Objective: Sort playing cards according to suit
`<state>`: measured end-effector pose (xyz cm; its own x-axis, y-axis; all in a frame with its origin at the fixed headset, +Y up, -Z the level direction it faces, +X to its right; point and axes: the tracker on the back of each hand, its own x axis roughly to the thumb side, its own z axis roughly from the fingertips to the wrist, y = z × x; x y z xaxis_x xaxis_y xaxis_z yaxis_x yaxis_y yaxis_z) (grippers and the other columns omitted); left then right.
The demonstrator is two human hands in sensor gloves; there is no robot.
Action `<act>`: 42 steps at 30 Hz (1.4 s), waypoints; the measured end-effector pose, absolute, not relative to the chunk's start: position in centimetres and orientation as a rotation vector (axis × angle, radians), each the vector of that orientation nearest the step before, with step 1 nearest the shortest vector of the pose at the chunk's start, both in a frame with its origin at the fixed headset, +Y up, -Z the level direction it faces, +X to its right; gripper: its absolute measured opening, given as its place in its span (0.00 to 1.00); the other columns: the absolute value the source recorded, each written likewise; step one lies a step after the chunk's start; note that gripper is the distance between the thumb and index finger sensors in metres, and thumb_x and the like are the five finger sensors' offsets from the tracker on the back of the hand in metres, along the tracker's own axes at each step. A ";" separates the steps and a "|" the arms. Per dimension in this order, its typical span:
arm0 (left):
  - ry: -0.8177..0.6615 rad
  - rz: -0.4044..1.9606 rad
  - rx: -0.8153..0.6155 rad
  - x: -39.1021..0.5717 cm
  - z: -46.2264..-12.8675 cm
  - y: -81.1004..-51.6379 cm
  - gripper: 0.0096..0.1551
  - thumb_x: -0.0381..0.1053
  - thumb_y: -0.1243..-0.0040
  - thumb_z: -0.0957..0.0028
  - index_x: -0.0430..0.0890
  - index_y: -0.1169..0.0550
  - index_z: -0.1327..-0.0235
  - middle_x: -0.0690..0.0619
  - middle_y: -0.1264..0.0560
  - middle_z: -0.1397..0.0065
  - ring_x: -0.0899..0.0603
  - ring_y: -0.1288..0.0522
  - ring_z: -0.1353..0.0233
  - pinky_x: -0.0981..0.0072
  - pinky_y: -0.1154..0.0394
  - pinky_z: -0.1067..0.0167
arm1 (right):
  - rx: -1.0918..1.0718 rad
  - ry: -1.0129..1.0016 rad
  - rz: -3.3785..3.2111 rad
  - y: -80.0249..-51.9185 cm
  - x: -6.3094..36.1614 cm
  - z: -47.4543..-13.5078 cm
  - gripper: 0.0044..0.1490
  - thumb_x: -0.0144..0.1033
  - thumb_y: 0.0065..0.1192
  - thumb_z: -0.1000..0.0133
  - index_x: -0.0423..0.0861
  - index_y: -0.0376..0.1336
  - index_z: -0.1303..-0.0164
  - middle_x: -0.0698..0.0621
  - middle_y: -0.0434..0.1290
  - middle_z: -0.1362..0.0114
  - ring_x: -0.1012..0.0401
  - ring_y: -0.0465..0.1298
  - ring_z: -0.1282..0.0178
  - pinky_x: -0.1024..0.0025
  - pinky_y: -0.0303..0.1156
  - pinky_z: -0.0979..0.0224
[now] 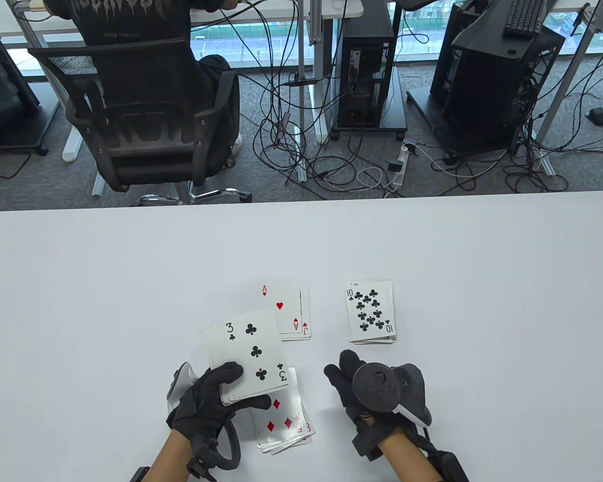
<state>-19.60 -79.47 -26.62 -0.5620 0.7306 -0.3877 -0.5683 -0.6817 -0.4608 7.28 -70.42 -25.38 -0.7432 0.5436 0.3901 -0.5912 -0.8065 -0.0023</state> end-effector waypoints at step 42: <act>-0.370 2.243 -0.711 -19.7 -26.9 -79.8 0.31 0.56 0.48 0.32 0.58 0.47 0.21 0.52 0.41 0.17 0.37 0.32 0.21 0.49 0.23 0.38 | 0.089 -0.061 1.971 -69.4 12.3 -36.5 0.26 0.31 0.55 0.41 0.22 0.65 0.50 0.47 0.79 0.68 0.52 0.82 0.68 0.54 0.80 0.61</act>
<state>-19.70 -79.80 -26.88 -0.5712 0.7287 -0.3779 -0.5689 -0.6833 -0.4577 12.30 -69.43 -36.53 -0.3898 0.9163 0.0913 -0.9202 -0.3913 -0.0016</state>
